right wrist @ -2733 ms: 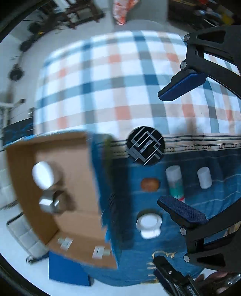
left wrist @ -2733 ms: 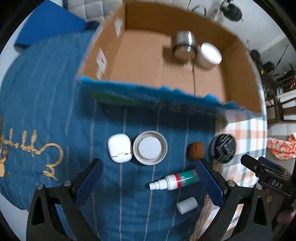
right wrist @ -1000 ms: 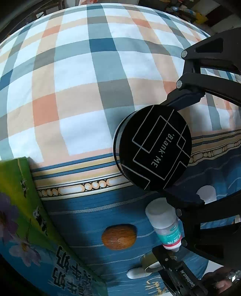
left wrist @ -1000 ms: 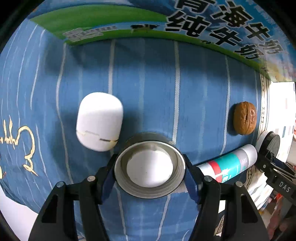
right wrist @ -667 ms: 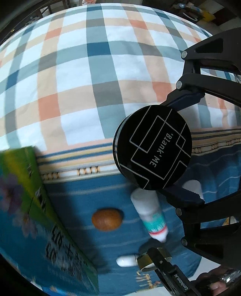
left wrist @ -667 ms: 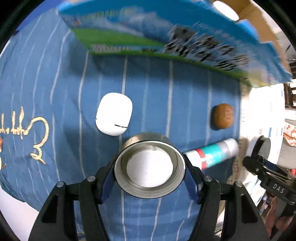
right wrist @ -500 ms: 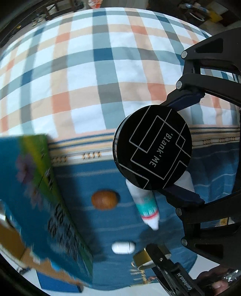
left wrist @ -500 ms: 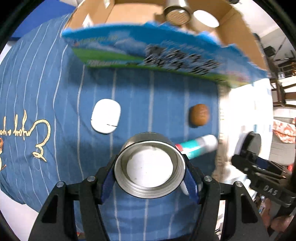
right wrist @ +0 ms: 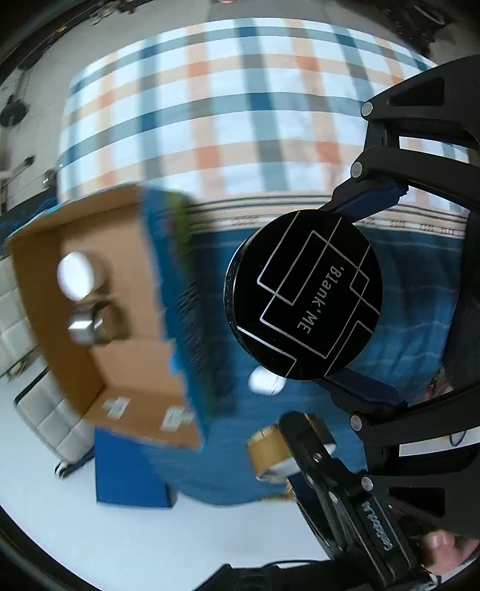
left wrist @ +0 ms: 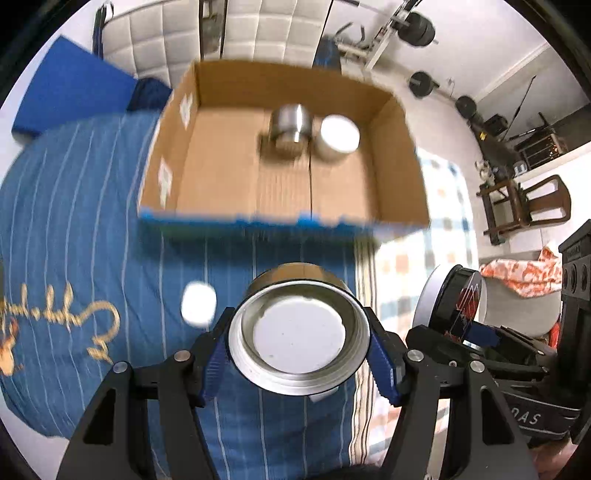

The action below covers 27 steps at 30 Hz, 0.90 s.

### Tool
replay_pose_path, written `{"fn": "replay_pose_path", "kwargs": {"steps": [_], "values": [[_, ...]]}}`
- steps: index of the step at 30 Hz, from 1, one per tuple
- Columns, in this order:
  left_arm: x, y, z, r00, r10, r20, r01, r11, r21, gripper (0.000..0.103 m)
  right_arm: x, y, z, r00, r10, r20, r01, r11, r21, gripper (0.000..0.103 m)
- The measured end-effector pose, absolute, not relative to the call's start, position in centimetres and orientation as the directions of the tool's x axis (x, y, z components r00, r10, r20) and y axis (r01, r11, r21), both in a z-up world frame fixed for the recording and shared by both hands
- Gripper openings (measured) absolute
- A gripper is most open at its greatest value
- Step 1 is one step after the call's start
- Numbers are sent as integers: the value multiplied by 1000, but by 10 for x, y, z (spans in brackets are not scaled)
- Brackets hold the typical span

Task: Organize rigid objects
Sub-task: 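Carry both tins into the box beside the cylinder and release them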

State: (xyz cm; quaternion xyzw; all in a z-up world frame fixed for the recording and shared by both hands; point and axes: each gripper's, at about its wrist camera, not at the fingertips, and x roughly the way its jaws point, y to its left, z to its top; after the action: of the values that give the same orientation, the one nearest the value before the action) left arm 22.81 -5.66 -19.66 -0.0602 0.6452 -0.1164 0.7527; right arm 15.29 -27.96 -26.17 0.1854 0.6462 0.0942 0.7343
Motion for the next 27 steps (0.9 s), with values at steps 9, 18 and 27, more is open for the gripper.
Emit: {"fn": "replay_pose_path", "kwargs": {"steps": [9, 18, 27], "values": [[345, -44, -212, 155, -194, -969, 81, 980, -184, 63, 263, -267, -255, 157, 317, -935, 71, 941, 331, 75], [446, -30, -310, -5, -128, -992, 13, 992, -128, 63, 355, -256, -357, -41, 209, -977, 108, 973, 204, 75], [492, -35, -379, -119, -81, -990, 9, 997, -83, 63, 393, -255, -423, -160, 130, -979, 130, 985, 109, 75]]}}
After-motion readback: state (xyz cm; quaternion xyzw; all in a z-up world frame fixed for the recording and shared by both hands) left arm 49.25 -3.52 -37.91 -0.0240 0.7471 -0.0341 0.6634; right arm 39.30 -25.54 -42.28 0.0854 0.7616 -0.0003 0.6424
